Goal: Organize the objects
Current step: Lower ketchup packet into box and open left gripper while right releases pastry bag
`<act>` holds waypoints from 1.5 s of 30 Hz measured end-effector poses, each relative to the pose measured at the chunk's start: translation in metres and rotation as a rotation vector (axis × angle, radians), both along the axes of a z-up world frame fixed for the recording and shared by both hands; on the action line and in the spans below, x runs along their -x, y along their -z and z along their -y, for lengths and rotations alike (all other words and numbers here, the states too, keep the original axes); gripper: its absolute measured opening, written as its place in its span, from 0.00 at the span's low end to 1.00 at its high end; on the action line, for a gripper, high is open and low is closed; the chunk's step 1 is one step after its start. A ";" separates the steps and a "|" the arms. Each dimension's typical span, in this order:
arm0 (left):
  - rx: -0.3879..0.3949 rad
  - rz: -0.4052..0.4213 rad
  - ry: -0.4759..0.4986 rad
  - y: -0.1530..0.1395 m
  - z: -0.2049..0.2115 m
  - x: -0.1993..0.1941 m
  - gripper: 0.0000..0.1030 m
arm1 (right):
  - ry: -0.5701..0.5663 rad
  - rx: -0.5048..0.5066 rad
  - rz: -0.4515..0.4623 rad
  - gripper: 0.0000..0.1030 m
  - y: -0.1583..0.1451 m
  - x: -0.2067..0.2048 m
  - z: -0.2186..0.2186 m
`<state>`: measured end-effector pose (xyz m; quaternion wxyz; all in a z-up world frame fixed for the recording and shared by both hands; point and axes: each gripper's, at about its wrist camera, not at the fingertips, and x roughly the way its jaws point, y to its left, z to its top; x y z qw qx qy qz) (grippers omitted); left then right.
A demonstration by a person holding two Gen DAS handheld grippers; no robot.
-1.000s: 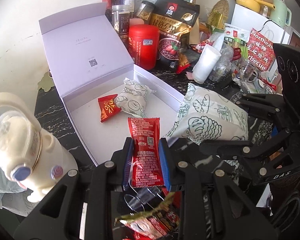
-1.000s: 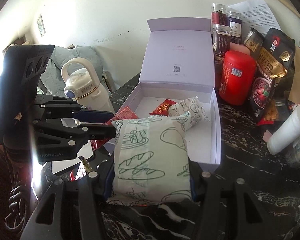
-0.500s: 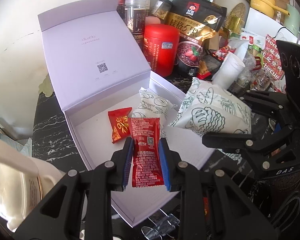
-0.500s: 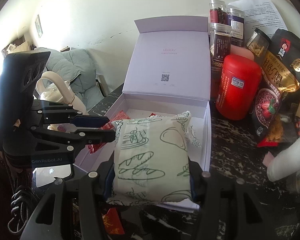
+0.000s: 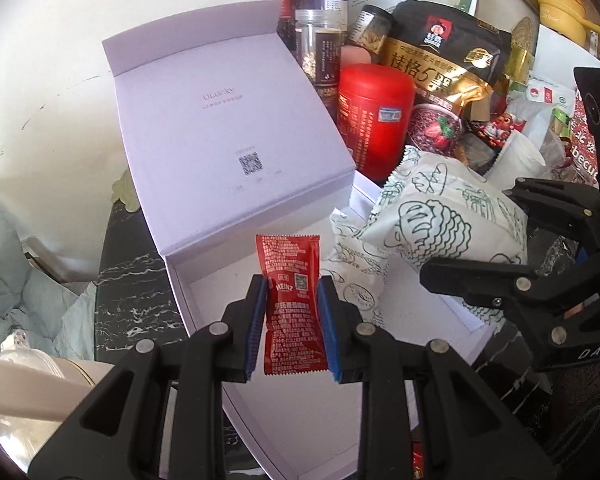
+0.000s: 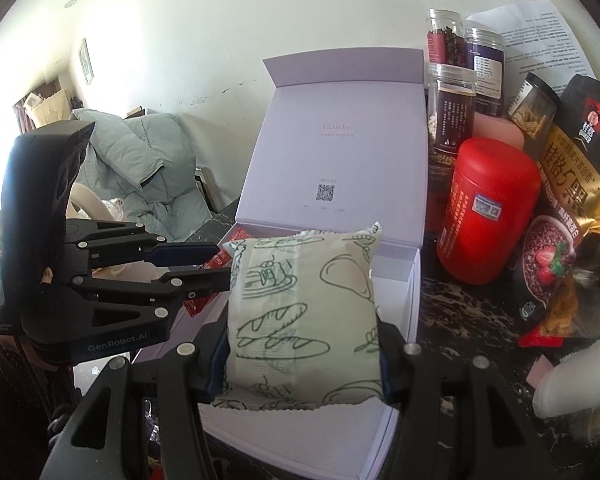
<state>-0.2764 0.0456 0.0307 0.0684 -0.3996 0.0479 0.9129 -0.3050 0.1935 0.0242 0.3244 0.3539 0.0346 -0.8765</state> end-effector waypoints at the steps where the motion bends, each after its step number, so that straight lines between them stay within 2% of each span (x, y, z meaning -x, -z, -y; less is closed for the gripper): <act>1: 0.013 -0.012 -0.013 -0.001 0.000 0.003 0.24 | 0.007 0.000 -0.001 0.55 0.001 0.004 0.000; 9: -0.006 -0.014 -0.004 0.001 -0.003 0.025 0.24 | -0.025 0.004 -0.023 0.55 0.000 0.031 0.005; 16: 0.039 -0.017 -0.005 0.015 -0.014 0.044 0.24 | -0.018 0.013 0.042 0.55 0.025 0.052 0.008; 25: 0.053 0.059 -0.047 0.045 -0.010 0.059 0.24 | -0.007 0.012 0.088 0.55 0.043 0.063 0.009; 34: -0.023 0.138 -0.071 0.061 0.001 0.070 0.24 | -0.005 0.023 0.141 0.55 0.064 0.075 0.016; 45: -0.049 0.188 -0.078 0.071 0.002 0.076 0.27 | 0.027 0.022 0.187 0.57 0.070 0.077 0.014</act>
